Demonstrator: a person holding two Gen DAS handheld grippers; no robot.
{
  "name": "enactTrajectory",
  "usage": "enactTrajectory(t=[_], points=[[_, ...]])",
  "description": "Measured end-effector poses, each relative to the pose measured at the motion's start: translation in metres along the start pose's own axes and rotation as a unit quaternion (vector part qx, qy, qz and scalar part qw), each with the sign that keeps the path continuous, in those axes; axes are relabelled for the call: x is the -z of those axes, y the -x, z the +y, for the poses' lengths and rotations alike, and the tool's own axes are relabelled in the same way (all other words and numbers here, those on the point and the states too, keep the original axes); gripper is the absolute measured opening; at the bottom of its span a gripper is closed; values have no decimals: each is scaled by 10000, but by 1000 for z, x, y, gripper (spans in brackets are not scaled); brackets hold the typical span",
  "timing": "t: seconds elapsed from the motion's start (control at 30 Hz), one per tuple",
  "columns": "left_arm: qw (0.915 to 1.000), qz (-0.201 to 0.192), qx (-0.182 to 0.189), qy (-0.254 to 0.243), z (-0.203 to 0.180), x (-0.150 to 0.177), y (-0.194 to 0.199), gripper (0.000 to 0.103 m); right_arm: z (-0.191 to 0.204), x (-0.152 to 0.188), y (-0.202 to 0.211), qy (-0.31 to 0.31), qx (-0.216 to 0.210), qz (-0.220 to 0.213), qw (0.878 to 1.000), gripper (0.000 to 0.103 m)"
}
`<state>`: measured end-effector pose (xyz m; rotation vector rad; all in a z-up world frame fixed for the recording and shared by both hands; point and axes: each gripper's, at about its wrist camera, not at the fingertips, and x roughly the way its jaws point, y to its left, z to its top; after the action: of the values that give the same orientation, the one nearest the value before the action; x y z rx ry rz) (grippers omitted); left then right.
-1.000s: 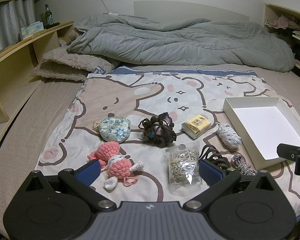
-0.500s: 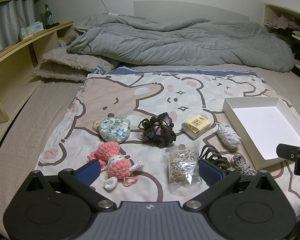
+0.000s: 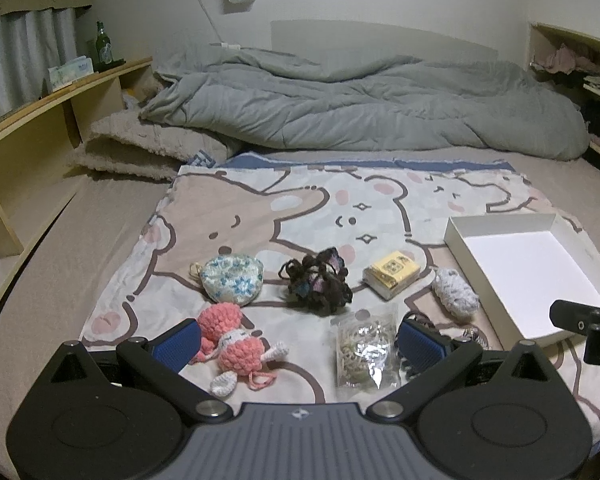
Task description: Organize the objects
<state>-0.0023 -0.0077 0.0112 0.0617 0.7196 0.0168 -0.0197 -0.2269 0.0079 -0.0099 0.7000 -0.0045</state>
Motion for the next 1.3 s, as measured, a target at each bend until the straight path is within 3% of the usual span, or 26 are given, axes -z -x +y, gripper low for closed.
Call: enactTrajectory(t=[0.43, 0.67, 0.93, 1.1, 1.3], points=[[9982, -515, -316, 7, 14, -42, 7, 103, 2, -42, 5, 192, -92, -418, 9989, 103], [9967, -602, -525, 119, 31, -66, -15, 103, 1, -57, -14, 220, -195, -476, 9984, 103], [9952, -62, -784, 587, 60, -74, -68, 103, -17, -59, -46, -28, -379, -380, 9986, 103], [9914, 208, -664, 1108, 80, -64, -100, 103, -21, -50, -61, 160, -430, -472, 9978, 103], [9857, 596, -957, 1249, 85, -41, -135, 103, -35, -39, -85, -35, -748, -10, 9972, 103]])
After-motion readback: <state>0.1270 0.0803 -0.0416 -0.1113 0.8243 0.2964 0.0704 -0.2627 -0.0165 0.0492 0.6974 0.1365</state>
